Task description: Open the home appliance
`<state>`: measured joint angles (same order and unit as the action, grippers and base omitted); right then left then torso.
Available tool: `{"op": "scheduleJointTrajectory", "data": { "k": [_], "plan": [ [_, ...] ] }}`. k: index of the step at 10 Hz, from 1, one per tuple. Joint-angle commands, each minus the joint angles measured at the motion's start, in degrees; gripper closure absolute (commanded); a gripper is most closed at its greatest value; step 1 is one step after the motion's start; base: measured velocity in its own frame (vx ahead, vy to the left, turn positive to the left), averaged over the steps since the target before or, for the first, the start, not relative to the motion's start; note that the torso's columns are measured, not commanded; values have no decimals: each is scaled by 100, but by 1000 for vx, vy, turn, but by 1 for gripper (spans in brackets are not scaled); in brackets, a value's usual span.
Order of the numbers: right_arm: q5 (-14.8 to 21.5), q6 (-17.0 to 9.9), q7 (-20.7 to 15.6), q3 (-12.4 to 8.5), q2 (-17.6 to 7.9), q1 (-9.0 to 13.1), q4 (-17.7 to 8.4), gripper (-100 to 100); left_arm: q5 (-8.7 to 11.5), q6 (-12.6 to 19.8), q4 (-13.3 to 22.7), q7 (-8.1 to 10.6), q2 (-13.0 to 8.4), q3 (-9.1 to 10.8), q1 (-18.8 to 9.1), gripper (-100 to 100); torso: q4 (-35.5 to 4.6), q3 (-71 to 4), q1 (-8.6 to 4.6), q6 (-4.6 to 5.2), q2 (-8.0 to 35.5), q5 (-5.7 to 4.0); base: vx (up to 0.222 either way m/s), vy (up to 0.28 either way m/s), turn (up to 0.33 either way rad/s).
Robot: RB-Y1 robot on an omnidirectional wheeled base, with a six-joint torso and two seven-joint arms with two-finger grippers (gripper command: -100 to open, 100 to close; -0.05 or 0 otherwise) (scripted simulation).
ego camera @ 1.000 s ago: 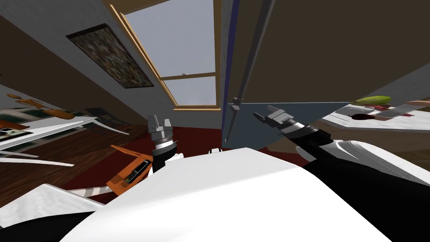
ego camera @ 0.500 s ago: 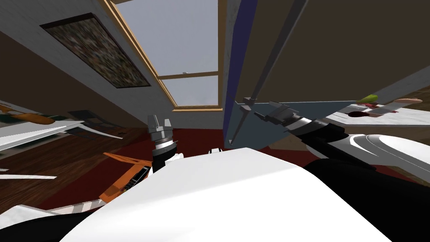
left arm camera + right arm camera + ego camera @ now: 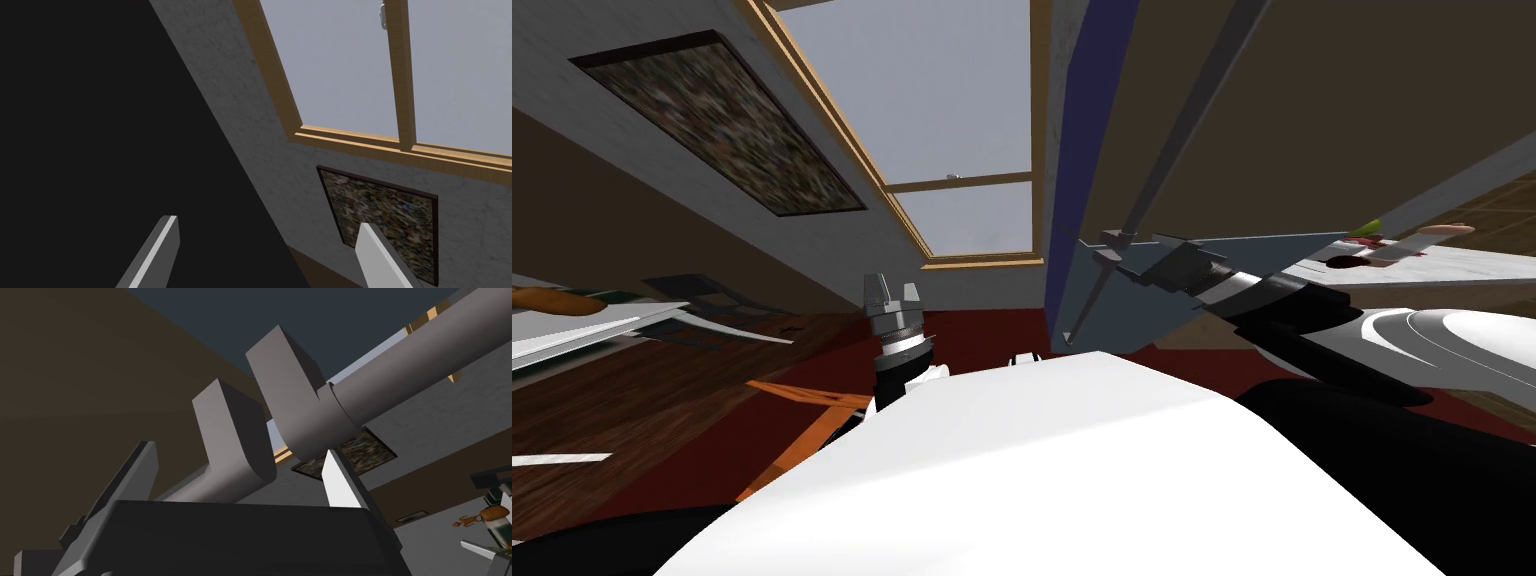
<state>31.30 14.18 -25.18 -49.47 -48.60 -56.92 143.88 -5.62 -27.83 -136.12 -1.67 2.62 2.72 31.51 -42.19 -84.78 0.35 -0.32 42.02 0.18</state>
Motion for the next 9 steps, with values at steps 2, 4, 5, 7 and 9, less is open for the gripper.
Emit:
{"op": "scheduleJointTrajectory", "data": {
  "k": [2,4,5,7,9],
  "plan": [
    [-63,164,-34,73,-29,42,113,100,0,0,0,0,0,0,0,0,-5,4,-23,17,6,-9,-111,-77,54],
    [-95,244,-50,106,-47,69,173,100,0,1,1,0,-2,1,-3,0,-27,55,-81,34,77,-35,-245,-178,67],
    [-127,324,-67,139,-64,97,234,100,0,1,2,0,-2,1,-3,0,-20,41,-53,34,54,-26,-212,-201,79],
    [-192,484,-100,206,-98,152,355,100,0,1,1,0,-2,1,-3,0,-10,24,-39,31,35,-20,-289,-217,100],
    [-256,644,-134,272,-133,206,476,100,0,1,1,0,-2,1,-3,0,-9,20,-34,32,25,-18,-300,-211,88]
  ]
}}
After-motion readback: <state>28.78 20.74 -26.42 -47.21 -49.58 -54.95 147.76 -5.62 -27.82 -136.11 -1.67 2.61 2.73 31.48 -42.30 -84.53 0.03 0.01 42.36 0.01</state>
